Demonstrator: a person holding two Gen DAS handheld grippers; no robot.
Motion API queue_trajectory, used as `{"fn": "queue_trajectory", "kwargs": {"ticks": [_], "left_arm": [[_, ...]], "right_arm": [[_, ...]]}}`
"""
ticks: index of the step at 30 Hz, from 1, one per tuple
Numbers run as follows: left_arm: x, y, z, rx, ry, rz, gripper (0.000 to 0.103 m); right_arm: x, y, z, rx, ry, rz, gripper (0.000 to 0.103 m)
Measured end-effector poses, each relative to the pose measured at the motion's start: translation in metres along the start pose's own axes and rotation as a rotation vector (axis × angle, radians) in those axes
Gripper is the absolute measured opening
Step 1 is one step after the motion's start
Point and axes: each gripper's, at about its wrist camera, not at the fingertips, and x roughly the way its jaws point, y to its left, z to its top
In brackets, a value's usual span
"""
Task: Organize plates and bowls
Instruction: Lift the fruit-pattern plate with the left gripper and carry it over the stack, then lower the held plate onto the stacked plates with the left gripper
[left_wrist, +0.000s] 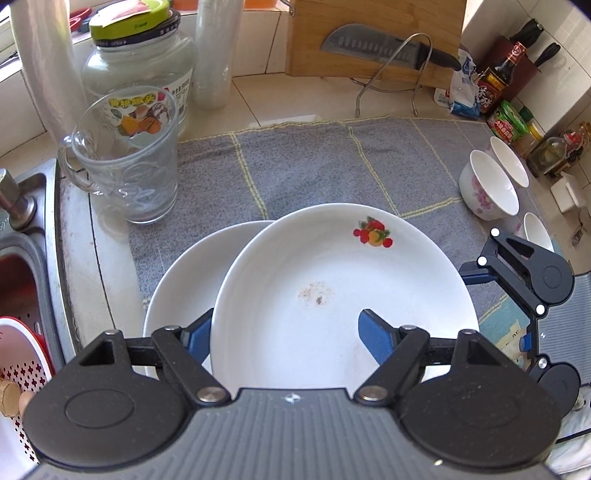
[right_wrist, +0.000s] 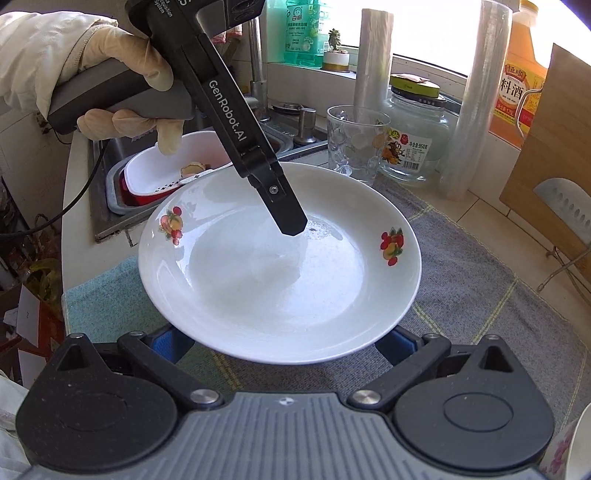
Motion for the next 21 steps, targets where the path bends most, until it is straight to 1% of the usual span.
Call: {"fn": "queue_trajectory", "kwargs": {"ticks": [14, 21], "left_arm": [[0.009, 0.013, -0.005, -0.044, 0.007, -0.005, 0.079], [0.013, 0.014, -0.006, -0.036, 0.023, 0.007, 0.079]], "right_arm": [[0.004, 0.005, 0.007, -0.039, 0.017, -0.011, 0.103], [0.006, 0.006, 0.008, -0.046, 0.022, -0.006, 0.103]]}}
